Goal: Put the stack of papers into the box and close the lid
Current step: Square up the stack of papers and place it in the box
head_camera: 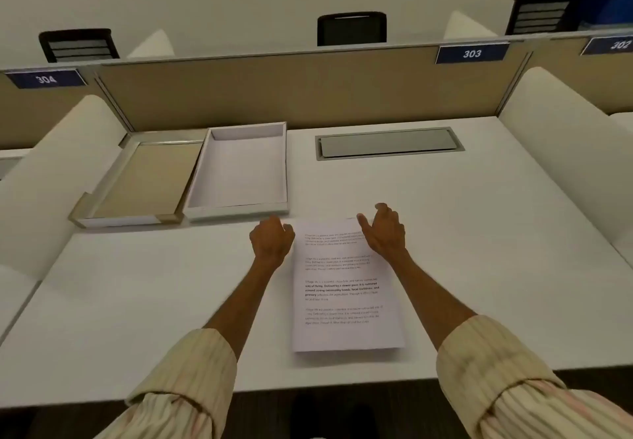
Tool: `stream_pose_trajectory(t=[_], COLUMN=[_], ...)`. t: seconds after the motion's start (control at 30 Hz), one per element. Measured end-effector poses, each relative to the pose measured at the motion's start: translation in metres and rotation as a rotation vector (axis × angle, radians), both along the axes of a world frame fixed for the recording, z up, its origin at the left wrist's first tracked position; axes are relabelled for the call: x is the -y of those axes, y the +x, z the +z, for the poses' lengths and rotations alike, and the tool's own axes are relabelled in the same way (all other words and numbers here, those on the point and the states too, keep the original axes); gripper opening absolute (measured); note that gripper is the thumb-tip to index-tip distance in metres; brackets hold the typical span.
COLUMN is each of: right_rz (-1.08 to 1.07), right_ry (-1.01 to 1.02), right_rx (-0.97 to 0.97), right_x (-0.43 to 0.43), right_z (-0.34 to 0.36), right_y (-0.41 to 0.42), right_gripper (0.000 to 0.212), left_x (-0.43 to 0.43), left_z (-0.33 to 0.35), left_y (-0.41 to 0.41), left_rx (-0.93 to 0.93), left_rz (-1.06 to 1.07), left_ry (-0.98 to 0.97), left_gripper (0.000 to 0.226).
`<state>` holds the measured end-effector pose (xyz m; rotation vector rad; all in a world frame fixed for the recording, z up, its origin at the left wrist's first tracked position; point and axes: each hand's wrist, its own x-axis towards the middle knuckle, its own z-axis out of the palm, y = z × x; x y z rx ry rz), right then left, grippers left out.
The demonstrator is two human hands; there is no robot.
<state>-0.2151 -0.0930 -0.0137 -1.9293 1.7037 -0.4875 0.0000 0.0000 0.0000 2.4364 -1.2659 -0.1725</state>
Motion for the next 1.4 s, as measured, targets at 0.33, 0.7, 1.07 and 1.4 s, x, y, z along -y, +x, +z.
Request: stream_pose_trajectory(t=[0.33, 0.7, 1.07, 1.4], right_rz=[0.026, -0.004, -0.046, -0.061], right_ry=[0.104, 0.113, 0.098, 0.092], right_rx=[-0.174, -0.126, -0.111, -0.084], right_x=[-0.025, -0.032, -0.035, -0.038], right_z=[-0.037, -0.044, -0.047, -0.047], right_y=[0.001, 0.004, 0.009, 0.009], right_gripper=[0.092, 0.088, 0.084, 0.082], left_x=[0.0, 0.024, 0.033, 0.025], left_z=[-0.013, -0.032, -0.026, -0.02], left_y=[-0.027, -0.037, -0.043, -0.022], left_rx=[-0.548, -0.739, -0.738, -1.021], left_rz=[0.185, 0.285, 0.35, 0.269], left_ry=[0.189, 0.358, 0.302, 0.303], left_gripper=[0.07, 0.083, 0.089, 0.086])
